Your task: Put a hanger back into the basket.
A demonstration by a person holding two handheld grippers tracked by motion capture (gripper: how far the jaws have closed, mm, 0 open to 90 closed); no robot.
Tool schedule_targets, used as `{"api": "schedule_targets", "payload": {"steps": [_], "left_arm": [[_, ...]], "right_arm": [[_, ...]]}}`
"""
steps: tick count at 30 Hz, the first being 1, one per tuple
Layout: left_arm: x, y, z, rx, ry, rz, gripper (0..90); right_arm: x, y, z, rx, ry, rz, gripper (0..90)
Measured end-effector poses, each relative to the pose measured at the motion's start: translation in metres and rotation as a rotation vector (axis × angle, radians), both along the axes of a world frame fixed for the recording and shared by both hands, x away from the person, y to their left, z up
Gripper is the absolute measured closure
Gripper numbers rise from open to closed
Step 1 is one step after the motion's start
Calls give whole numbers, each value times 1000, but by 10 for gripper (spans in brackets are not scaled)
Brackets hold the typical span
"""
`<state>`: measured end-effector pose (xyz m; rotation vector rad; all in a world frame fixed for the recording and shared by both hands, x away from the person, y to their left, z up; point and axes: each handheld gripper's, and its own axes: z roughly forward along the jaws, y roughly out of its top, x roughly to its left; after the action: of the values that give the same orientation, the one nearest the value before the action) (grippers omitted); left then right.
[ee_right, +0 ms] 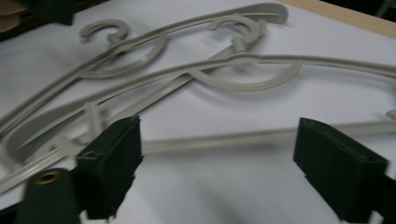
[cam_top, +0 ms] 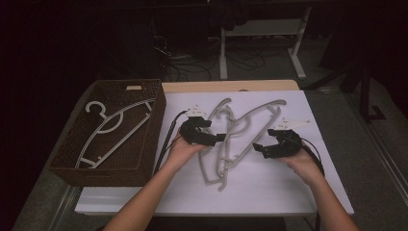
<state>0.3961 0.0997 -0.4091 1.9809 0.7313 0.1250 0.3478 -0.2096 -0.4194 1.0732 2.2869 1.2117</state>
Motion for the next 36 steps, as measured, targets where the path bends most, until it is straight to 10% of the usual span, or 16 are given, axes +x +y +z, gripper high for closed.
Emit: {"api": "schedule_targets", "payload": {"steps": [15,36], "left_arm": [[2,-6,-5,10,6,-22,139],[4,-15,-15,65,26,-31,142]], "right_arm": [[47,2,-18,-18,55,-6,862],[52,0,-36,-88,103,-6,888]]}}
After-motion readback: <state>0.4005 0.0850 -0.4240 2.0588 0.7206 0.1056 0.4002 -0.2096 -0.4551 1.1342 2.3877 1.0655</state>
